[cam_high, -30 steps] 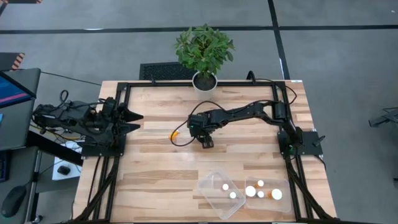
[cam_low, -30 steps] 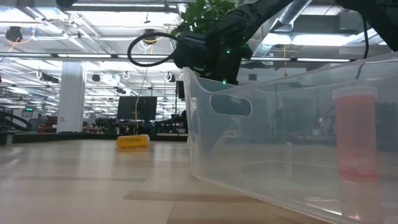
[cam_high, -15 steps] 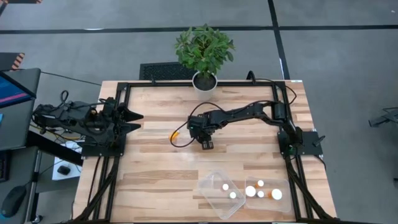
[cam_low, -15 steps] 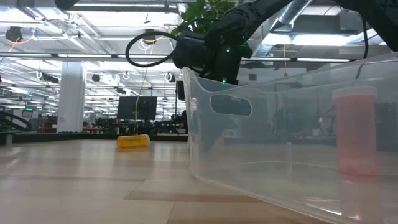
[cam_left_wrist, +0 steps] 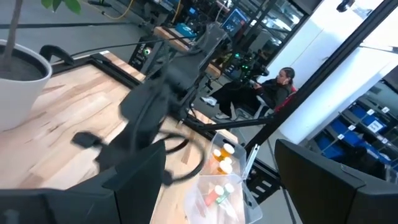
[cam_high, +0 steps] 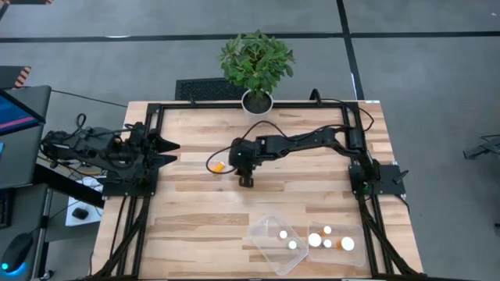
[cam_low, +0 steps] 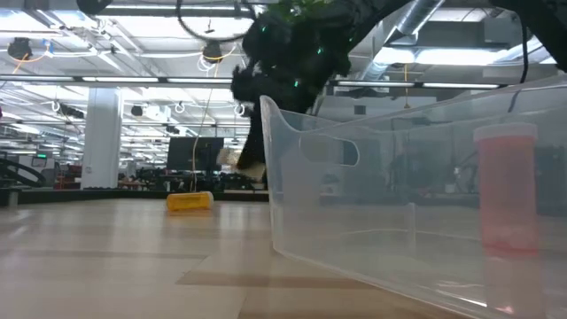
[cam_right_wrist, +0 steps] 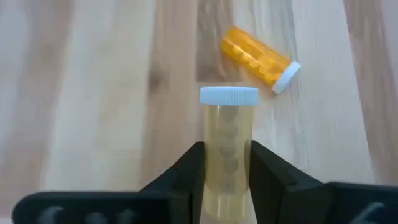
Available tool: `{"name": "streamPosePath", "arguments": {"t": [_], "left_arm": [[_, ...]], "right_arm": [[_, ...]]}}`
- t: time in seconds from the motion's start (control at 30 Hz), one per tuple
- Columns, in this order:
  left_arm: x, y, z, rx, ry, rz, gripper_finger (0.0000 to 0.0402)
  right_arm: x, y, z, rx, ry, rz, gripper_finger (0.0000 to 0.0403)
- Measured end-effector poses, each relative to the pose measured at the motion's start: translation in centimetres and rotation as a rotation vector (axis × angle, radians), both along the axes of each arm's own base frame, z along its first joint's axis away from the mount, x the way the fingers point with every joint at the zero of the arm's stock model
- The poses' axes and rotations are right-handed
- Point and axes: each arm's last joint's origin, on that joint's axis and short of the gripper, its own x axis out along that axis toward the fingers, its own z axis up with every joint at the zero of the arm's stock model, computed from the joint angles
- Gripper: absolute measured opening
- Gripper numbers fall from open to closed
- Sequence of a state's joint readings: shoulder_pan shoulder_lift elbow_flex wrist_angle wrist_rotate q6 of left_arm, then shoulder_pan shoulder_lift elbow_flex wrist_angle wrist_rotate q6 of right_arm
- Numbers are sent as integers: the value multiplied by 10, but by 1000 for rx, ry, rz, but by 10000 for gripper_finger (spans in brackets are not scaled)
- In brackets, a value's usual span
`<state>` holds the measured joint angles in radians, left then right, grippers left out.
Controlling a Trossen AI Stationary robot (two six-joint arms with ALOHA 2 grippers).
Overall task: Pick and place medicine bottles into bin by pill shape (circle, oval)
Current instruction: Put the yellow pill bottle into the left transparent bin
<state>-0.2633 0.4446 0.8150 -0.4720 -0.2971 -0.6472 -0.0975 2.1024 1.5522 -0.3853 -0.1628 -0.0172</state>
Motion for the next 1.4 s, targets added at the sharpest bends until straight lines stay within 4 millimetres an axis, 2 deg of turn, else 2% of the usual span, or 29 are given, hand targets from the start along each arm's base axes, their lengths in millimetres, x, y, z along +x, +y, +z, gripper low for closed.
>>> {"name": "streamPosePath", "arguments": {"t": [0.1, 0.23, 0.53, 0.73, 0.87, 1.1, 1.33, 1.4], "left_arm": [[0, 1, -2, 9, 23, 21, 295], [1, 2, -4, 26, 38, 65, 295], [10, 1, -5, 77, 68, 111, 295], [28, -4, -6, 134, 85, 117, 295], [42, -7, -9, 164, 117, 120, 295], [76, -15, -10, 268, 97, 153, 295], [84, -16, -11, 300, 101, 204, 295], [85, -16, -5, 301, 39, 201, 295]], "right_arm": [[3, 3, 19, 30, -108, -6, 112], [2, 5, 56, 39, -272, -22, 112], [-13, 7, 140, 70, -652, -50, 113], [-22, 7, 176, 94, -864, -57, 113], [-24, 8, 189, 109, -963, -57, 113], [-25, 14, 197, 139, -1041, -48, 113], [-25, 25, 200, 151, -1066, -23, 113], [-25, 28, 200, 152, -1071, -16, 113]]}}
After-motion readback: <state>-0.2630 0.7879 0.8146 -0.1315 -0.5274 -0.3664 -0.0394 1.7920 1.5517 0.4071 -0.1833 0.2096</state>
